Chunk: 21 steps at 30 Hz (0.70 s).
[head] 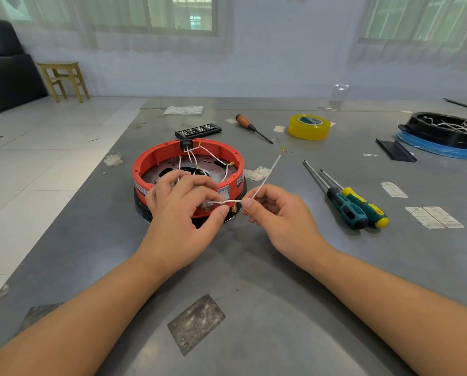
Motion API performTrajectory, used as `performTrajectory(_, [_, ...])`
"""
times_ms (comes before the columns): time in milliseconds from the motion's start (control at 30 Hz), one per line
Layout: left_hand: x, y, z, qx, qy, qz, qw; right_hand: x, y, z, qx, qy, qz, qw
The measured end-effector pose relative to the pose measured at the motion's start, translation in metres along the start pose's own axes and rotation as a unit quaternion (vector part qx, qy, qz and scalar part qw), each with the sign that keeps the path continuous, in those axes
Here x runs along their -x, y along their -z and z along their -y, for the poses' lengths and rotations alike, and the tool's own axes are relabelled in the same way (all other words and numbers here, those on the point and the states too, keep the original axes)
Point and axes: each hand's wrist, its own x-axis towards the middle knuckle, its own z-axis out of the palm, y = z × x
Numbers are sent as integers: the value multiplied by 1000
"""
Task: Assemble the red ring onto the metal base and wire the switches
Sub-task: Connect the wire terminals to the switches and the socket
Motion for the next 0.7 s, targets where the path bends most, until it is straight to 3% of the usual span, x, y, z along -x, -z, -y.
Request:
performTrajectory(167, [-1,-1,6,-3,17,-18,1000,0,2,1,-20,-14,18,1000])
performTrajectory(333, [-3,2,9,-9,5,-25,1000,0,3,1,31,-17,24,999])
performTrajectory(467, [-8,13,20,-1,43,-52,998,-4,6,0,-19,-30,-5,999])
performTrajectory(600, [-7,27,46,-89,-5,64,994,-8,9,-3,-94,-81,-42,991])
performTrajectory(700, [-9,30,53,-71,5,80,994,-11,11,-5,-141,-110,-55,982])
